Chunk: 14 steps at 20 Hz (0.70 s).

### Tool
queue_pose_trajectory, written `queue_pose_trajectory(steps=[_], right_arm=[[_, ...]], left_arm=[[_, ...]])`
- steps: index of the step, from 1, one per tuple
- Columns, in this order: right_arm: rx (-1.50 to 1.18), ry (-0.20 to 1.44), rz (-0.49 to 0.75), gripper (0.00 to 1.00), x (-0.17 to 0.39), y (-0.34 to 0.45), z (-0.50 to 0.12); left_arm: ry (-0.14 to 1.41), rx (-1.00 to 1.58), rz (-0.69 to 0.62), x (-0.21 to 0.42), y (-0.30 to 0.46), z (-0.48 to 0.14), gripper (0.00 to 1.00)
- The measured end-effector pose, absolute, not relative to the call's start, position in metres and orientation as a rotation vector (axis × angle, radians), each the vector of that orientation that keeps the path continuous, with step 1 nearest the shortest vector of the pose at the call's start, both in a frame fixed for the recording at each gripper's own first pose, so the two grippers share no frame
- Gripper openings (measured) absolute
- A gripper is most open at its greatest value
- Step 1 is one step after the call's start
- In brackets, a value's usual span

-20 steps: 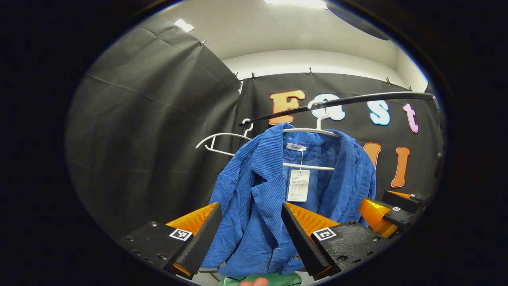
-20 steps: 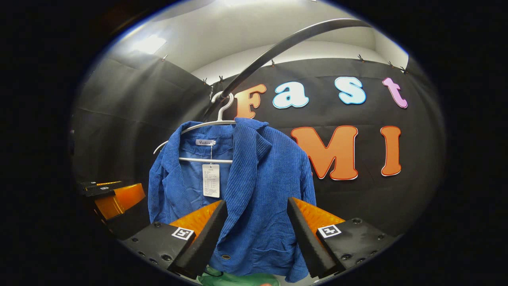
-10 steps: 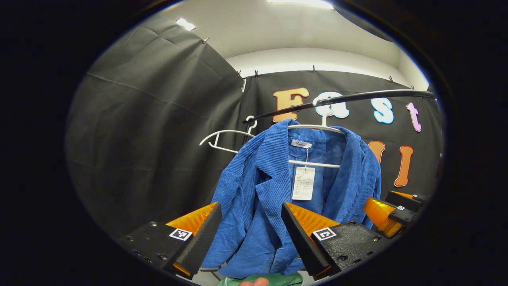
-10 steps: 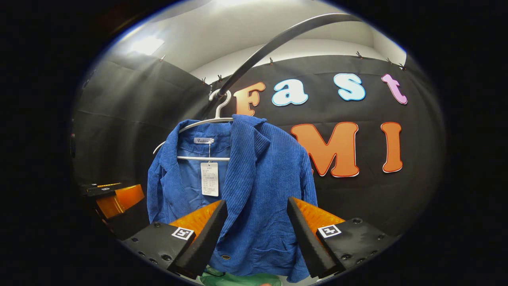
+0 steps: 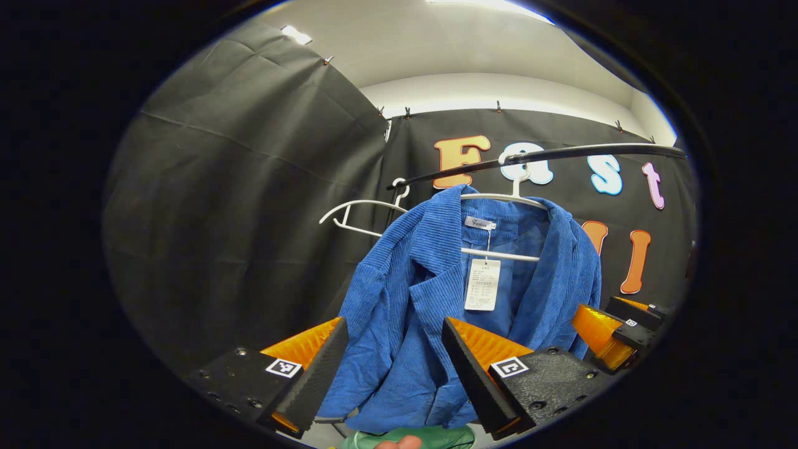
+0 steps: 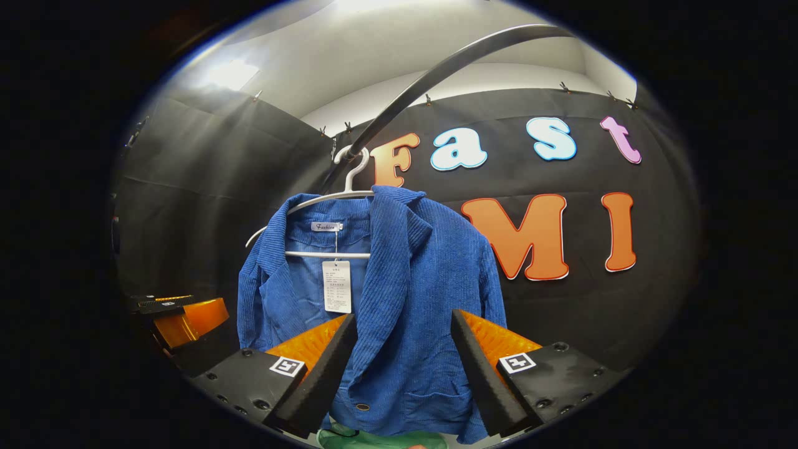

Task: Grasp the clothes on the hanger with both hands and then place them into the laundry hamper below.

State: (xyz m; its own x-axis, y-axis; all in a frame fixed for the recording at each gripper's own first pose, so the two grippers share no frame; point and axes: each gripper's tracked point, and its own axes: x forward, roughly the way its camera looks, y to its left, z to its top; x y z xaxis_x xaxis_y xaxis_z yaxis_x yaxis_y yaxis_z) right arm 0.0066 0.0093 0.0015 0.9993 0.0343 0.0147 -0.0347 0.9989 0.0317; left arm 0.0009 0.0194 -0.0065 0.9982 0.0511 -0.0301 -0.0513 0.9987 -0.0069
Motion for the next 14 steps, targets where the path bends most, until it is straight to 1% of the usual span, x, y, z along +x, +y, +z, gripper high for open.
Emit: queue_pose_trajectory(steps=[1,5,6,7,8,9,10,11,14], right_arm=[[0.038,-0.013,0.044,0.98,0.011,0.014,0.000],[0.070,0.016,0.071,0.98,0.035,0.031,-0.015],[0.069,0.029,0.062,0.94,0.042,0.032,-0.021],[0.062,0.037,0.052,0.94,0.050,0.033,-0.027],[0.051,0.046,0.038,0.98,0.060,0.033,-0.033],[0.040,0.054,0.012,0.98,0.072,0.031,-0.041],[0.034,0.067,-0.013,0.94,0.081,0.027,-0.050],[0.029,0.082,-0.037,0.98,0.091,0.022,-0.060],[0.050,0.127,-0.075,0.98,0.113,0.007,-0.084]], left_arm=[[0.028,-0.003,0.054,0.000,0.020,-0.005,0.95],[0.027,0.009,0.067,-0.003,0.026,-0.003,0.95],[0.026,0.012,0.069,-0.004,0.027,-0.001,0.95],[0.025,0.018,0.072,-0.006,0.029,-0.001,0.95],[0.021,0.024,0.075,-0.006,0.031,0.001,0.95],[0.017,0.029,0.076,-0.007,0.031,0.002,0.95],[0.011,0.033,0.077,-0.009,0.032,0.005,0.95],[0.005,0.036,0.077,-0.009,0.032,0.006,0.95],[-0.006,0.040,0.075,-0.013,0.032,0.008,0.92]])
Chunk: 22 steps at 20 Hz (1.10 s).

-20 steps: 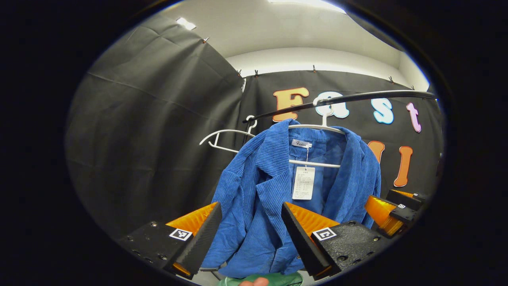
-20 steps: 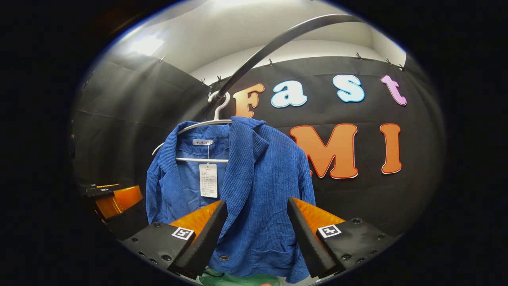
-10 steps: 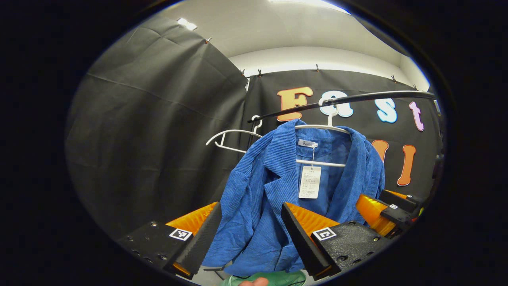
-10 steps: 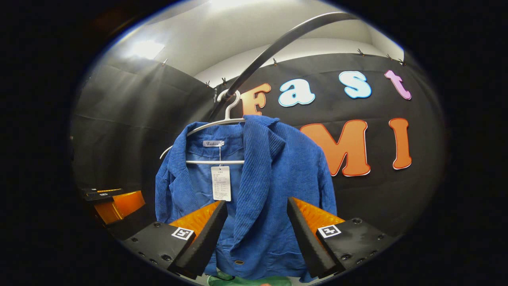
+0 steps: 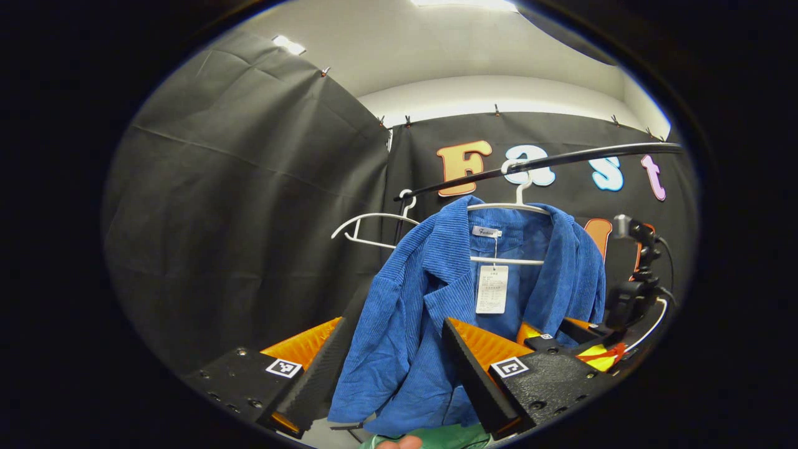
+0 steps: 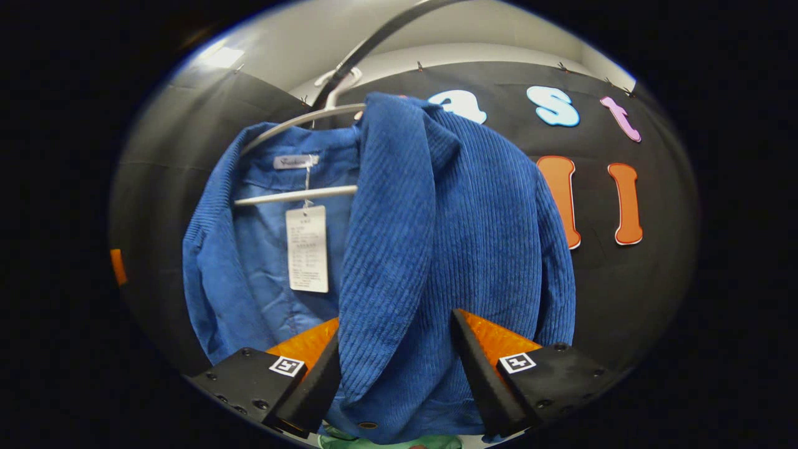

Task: Grasp the clothes on the hanger with both hands and then place them into the laundry hamper below.

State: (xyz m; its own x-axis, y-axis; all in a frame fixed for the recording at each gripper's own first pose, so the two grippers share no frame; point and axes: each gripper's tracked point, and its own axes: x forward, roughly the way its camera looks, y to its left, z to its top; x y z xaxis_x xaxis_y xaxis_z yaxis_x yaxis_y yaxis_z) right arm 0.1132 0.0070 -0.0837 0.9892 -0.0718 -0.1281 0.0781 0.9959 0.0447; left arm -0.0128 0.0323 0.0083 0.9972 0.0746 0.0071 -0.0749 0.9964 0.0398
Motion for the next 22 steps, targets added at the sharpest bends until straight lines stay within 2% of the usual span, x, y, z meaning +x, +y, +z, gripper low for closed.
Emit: queue_pose_trajectory(steps=[1,3,4,5,6,8,13,16,18,19,22], right_arm=[[0.060,0.136,-0.071,0.98,0.117,0.004,-0.087],[0.091,0.134,-0.083,0.76,0.122,-0.004,-0.088],[0.100,0.130,-0.101,0.55,0.119,-0.012,-0.086],[0.103,0.126,-0.113,0.43,0.116,-0.021,-0.085],[0.107,0.116,-0.118,0.24,0.109,-0.028,-0.080],[0.117,0.080,-0.068,0.10,0.102,-0.024,-0.069],[0.046,0.003,-0.050,0.11,0.070,-0.034,-0.027],[0.043,-0.048,-0.038,0.11,0.049,-0.044,0.000],[0.034,-0.066,-0.048,0.11,0.037,-0.054,0.014],[0.028,-0.076,-0.059,0.11,0.033,-0.060,0.020],[0.019,-0.098,-0.087,0.11,0.025,-0.070,0.032]], left_arm=[[-0.007,0.041,0.073,-0.014,0.032,0.008,0.92],[-0.007,0.040,0.070,-0.014,0.032,0.008,0.92],[-0.005,0.037,0.068,-0.013,0.032,0.006,0.92],[-0.001,0.033,0.065,-0.012,0.032,0.004,0.92],[0.003,0.029,0.061,-0.011,0.032,0.003,0.92],[0.016,0.013,0.046,-0.006,0.028,-0.003,0.92],[0.069,-0.052,-0.034,0.020,0.000,-0.028,0.95],[0.107,-0.084,-0.080,0.042,-0.018,-0.048,0.93],[0.127,-0.092,-0.093,0.055,-0.027,-0.058,0.95],[0.138,-0.091,-0.097,0.061,-0.033,-0.062,0.93],[0.151,-0.108,-0.106,0.079,-0.050,-0.070,0.94]])
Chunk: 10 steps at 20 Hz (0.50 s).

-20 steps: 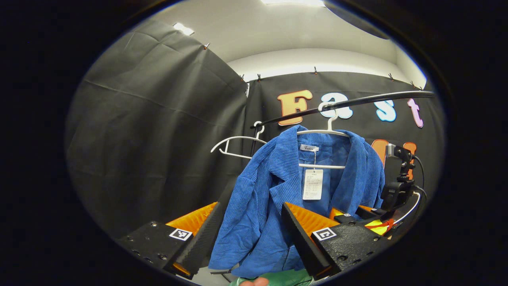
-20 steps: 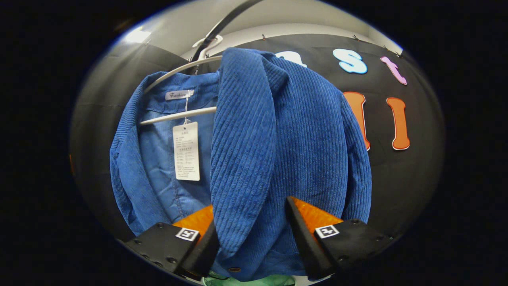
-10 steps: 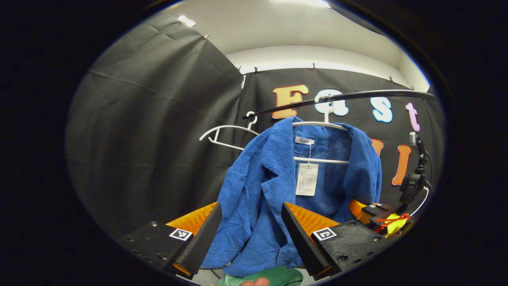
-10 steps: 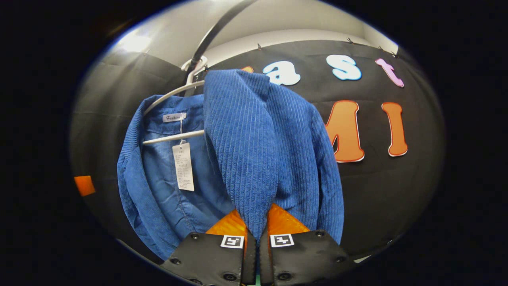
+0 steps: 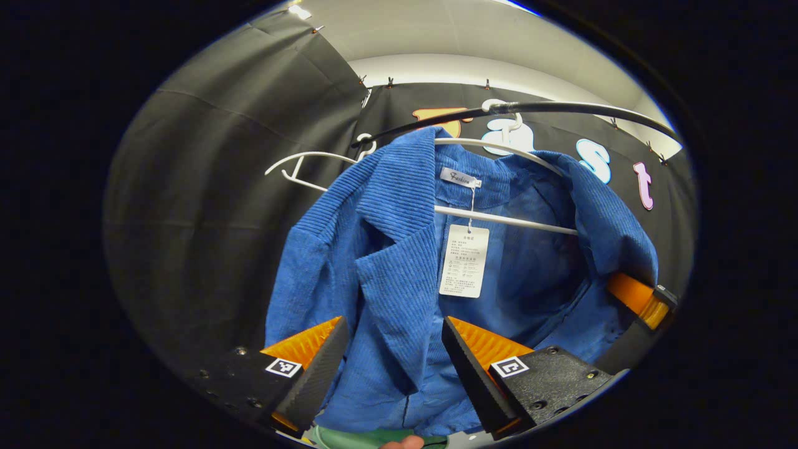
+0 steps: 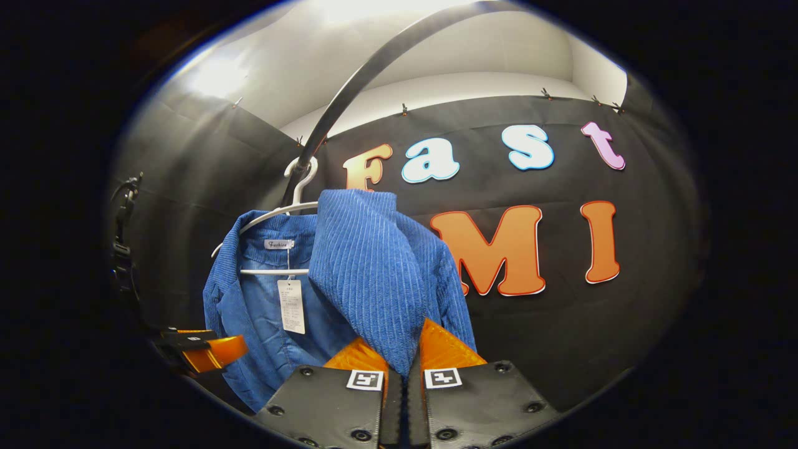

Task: Grasp the clothes on the hanger with both hands and then place them into the laundry hamper below.

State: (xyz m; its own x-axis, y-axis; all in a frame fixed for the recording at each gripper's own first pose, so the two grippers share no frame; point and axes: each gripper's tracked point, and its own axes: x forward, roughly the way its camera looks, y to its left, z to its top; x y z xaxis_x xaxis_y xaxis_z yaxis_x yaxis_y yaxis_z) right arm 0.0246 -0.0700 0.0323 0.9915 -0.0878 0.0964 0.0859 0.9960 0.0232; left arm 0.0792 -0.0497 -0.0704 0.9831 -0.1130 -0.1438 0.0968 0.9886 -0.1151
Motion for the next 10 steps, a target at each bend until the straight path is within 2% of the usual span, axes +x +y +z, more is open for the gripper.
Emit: queue_pose_trajectory(steps=[2,3,10], right_arm=[[0.022,-0.103,-0.096,0.11,0.022,-0.071,0.035],[0.023,-0.103,-0.094,0.11,0.022,-0.071,0.035],[0.018,-0.106,-0.085,0.11,0.014,-0.073,0.039]], left_arm=[[0.144,-0.120,-0.120,0.093,-0.063,-0.076,0.96],[0.144,-0.106,-0.112,0.099,-0.065,-0.080,0.93],[0.083,0.113,0.117,0.131,-0.014,-0.109,0.92]])
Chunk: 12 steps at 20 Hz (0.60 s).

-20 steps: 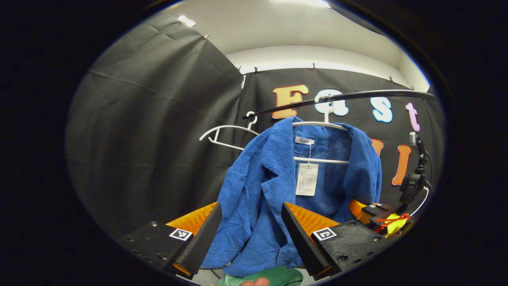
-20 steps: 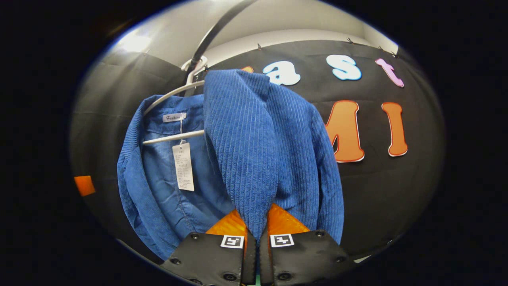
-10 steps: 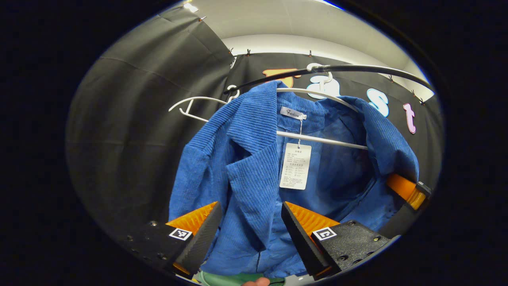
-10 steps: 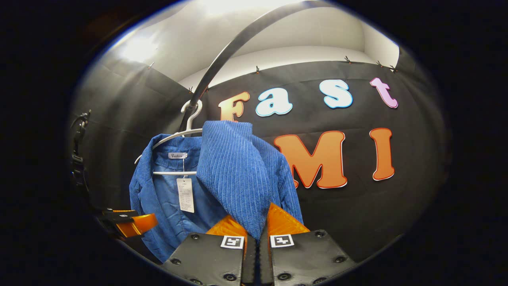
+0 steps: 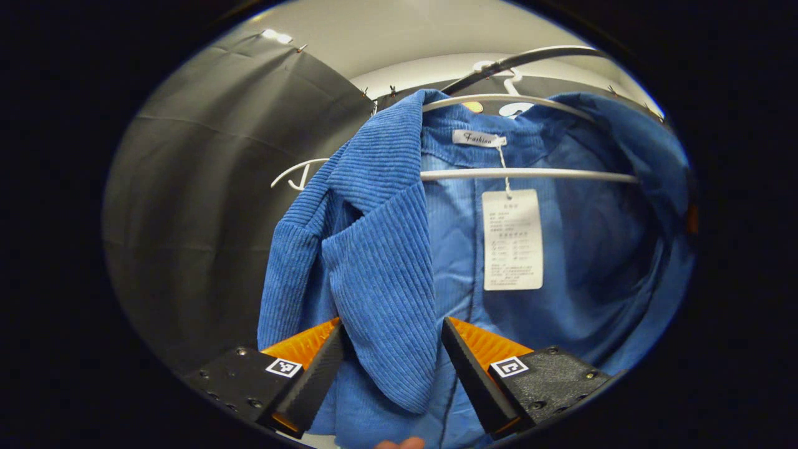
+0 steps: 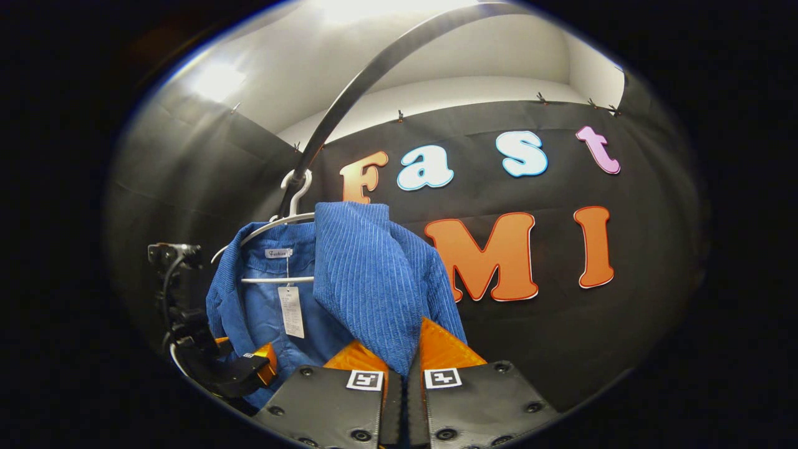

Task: Grasp the clothes on the hanger with both hands and then place them into the laundry hamper below.

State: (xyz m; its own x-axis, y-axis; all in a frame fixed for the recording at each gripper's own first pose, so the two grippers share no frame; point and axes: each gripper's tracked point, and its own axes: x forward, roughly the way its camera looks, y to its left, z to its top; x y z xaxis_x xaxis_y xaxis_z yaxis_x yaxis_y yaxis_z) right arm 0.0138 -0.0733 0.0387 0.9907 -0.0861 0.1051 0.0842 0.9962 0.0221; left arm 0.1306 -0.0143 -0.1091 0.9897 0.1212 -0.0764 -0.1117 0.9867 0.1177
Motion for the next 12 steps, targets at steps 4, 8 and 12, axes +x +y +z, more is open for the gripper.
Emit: queue_pose_trajectory(steps=[4,8,12], right_arm=[[0.021,-0.111,-0.100,0.11,0.013,-0.079,0.039],[-0.004,-0.129,-0.112,0.11,0.011,-0.079,0.044],[-0.029,-0.187,-0.156,0.11,0.002,-0.085,0.057]], left_arm=[[0.107,0.131,0.193,0.130,0.020,-0.113,0.78],[0.073,0.196,0.186,0.124,0.046,-0.091,0.21],[0.003,0.166,0.220,0.109,0.074,-0.049,0.05]])
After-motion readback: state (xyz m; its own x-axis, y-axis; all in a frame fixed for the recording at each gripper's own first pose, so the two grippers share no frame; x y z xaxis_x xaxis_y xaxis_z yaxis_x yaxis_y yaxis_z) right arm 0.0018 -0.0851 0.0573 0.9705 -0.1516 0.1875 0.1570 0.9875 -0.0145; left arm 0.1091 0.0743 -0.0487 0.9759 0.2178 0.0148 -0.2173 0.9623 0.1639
